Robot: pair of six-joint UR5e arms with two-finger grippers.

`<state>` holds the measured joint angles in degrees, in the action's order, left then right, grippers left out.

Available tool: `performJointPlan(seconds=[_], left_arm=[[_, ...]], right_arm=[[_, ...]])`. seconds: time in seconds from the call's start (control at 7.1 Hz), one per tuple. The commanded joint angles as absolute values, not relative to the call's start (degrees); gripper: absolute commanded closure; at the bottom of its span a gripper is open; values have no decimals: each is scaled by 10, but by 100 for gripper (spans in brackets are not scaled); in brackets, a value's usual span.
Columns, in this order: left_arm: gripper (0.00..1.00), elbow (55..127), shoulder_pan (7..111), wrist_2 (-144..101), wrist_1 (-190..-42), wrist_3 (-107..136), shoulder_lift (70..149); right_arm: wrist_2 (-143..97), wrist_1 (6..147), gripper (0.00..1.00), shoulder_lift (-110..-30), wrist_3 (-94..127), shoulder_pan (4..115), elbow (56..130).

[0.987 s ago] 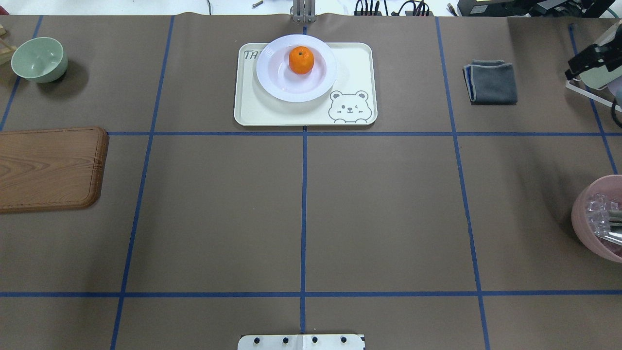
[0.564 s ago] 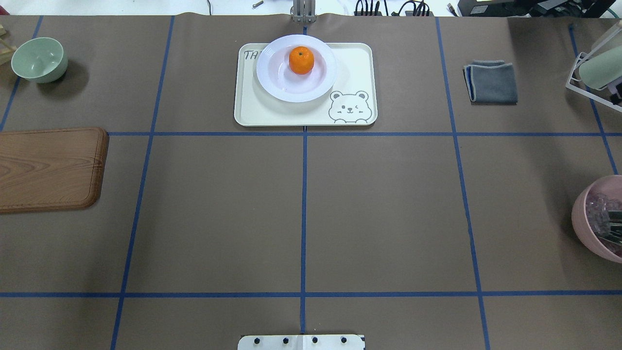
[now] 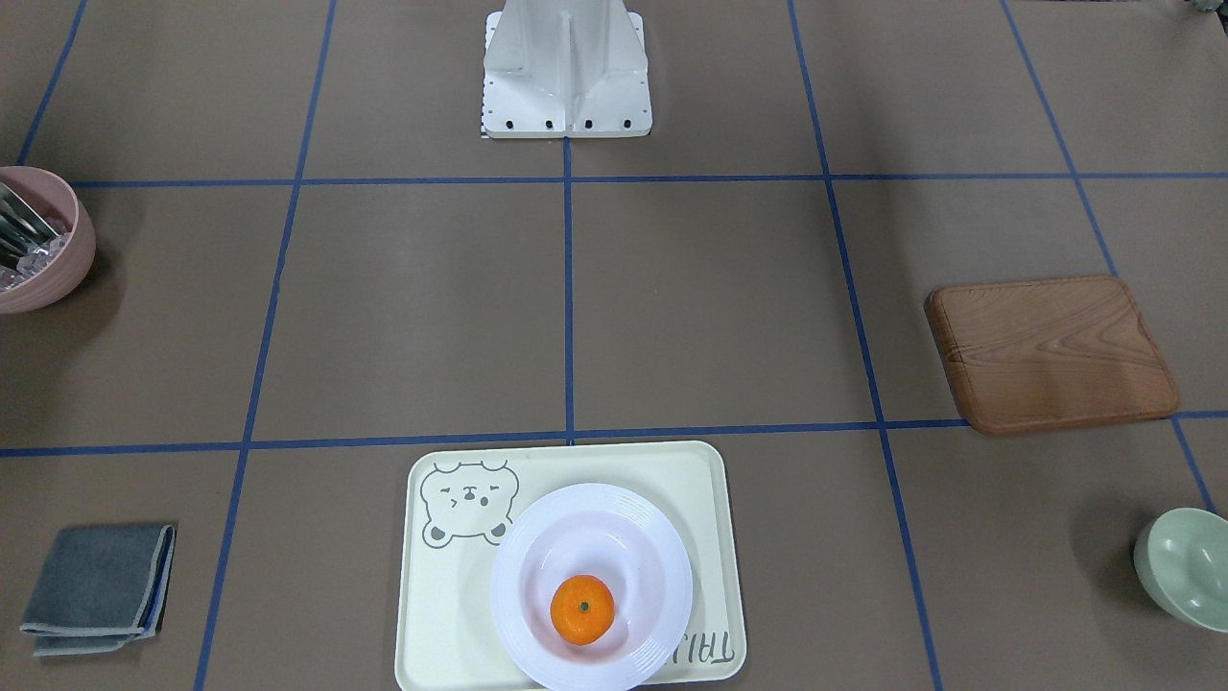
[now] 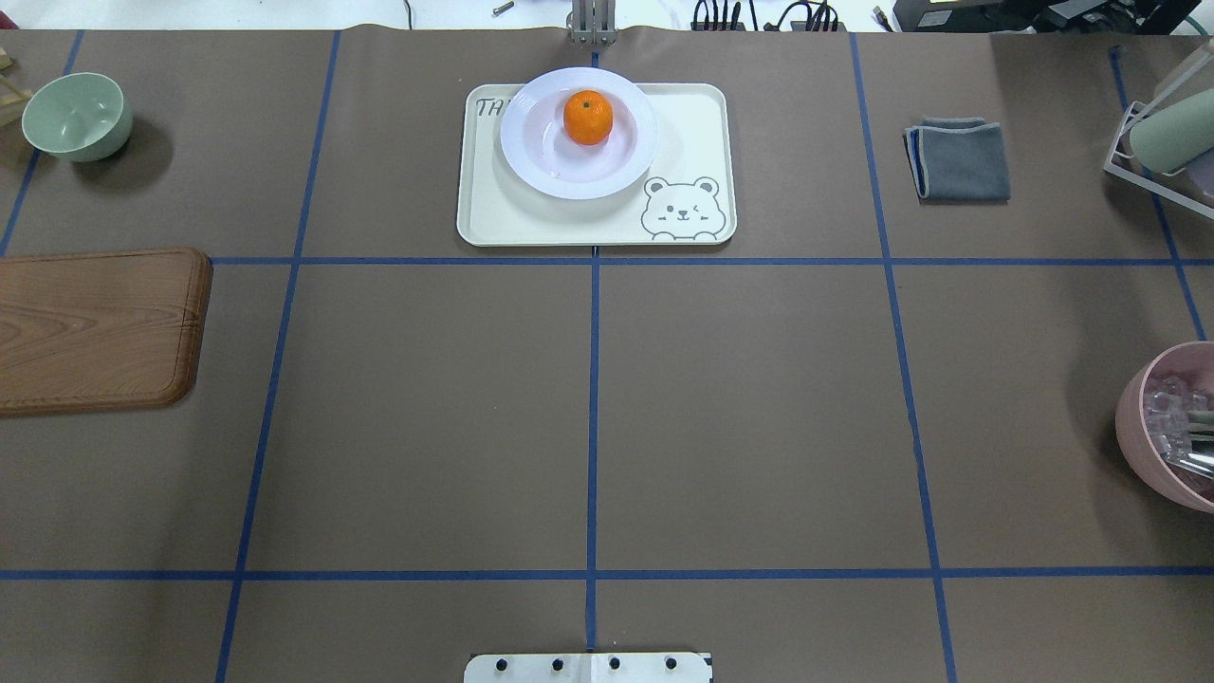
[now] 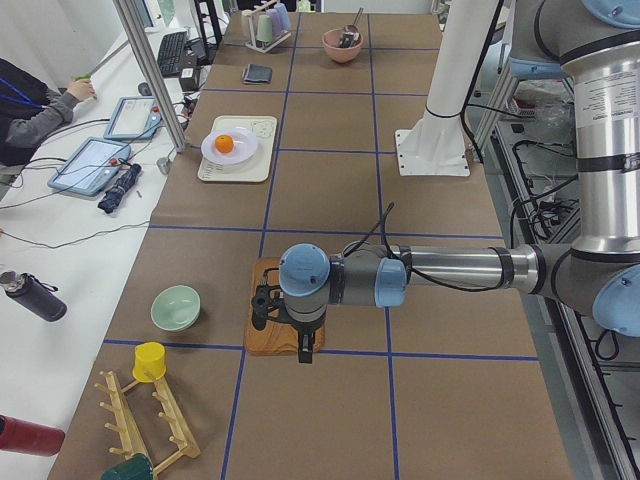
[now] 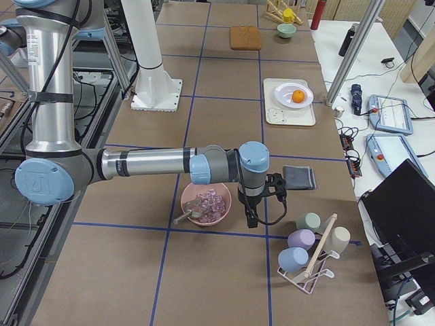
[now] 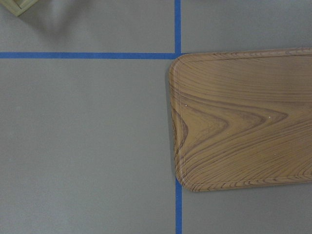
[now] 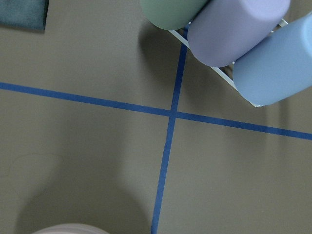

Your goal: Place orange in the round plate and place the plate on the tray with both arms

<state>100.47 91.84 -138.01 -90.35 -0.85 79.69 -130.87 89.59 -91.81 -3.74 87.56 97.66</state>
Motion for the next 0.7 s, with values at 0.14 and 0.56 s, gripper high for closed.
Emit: performJointPlan(seconds=[0.14, 0.56], left_arm=[[2, 1003, 918, -1380, -904, -8, 792], [2, 1004, 918, -1380, -904, -8, 791]], right_arm=[[-1305, 921, 0, -925, -73, 880, 984], [-1308, 919, 0, -927, -70, 879, 981]])
